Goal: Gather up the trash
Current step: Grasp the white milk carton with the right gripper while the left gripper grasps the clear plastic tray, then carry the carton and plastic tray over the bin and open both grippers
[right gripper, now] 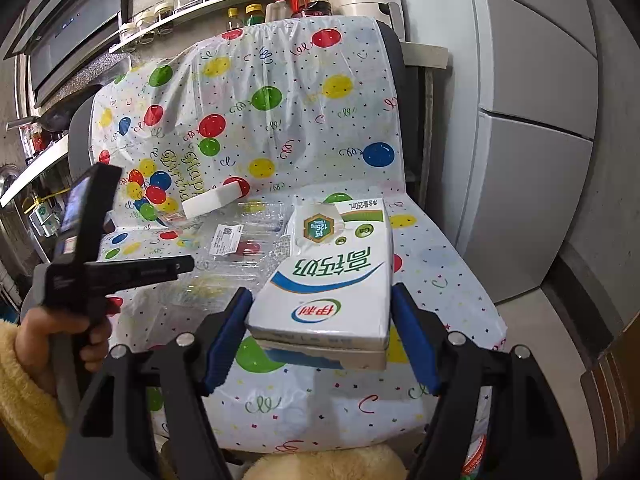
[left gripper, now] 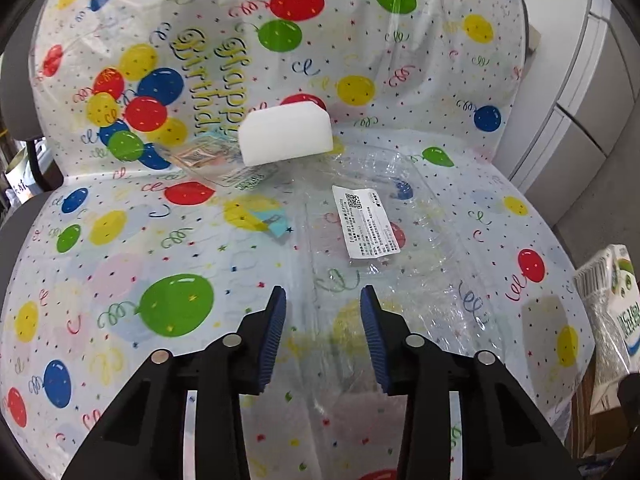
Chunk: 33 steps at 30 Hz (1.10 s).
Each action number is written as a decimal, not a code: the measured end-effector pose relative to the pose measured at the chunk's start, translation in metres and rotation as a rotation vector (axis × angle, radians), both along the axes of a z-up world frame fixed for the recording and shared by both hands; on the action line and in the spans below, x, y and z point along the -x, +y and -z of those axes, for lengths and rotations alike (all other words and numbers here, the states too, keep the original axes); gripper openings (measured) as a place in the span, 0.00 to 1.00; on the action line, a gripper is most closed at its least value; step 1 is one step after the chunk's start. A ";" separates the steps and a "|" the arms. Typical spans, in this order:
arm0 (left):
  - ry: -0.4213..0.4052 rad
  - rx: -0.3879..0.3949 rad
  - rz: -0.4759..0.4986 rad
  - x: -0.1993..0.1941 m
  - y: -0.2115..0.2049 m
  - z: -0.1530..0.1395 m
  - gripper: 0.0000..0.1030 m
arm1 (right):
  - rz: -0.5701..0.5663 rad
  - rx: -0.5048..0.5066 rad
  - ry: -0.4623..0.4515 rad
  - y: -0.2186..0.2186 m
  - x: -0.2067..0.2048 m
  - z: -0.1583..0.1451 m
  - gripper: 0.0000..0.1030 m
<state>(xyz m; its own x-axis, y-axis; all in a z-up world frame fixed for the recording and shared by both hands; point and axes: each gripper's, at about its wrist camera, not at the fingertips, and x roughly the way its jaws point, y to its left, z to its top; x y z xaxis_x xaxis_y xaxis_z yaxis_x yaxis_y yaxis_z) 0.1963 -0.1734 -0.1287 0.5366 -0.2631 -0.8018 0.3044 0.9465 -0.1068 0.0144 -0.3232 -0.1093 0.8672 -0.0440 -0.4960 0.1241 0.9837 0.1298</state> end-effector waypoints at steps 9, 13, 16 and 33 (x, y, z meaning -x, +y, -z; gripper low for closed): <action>0.029 -0.035 0.003 -0.016 -0.012 0.012 0.19 | 0.013 -0.002 -0.004 -0.005 0.004 0.000 0.68; 0.019 0.033 0.028 -0.009 -0.008 0.003 0.08 | 0.024 -0.001 -0.009 -0.006 0.008 -0.001 0.68; -0.008 0.093 0.054 0.005 -0.003 -0.010 0.06 | 0.037 -0.001 -0.020 -0.006 0.013 -0.004 0.68; -0.189 0.258 0.219 0.112 0.003 -0.060 0.06 | 0.206 0.027 -0.081 -0.030 0.077 -0.027 0.68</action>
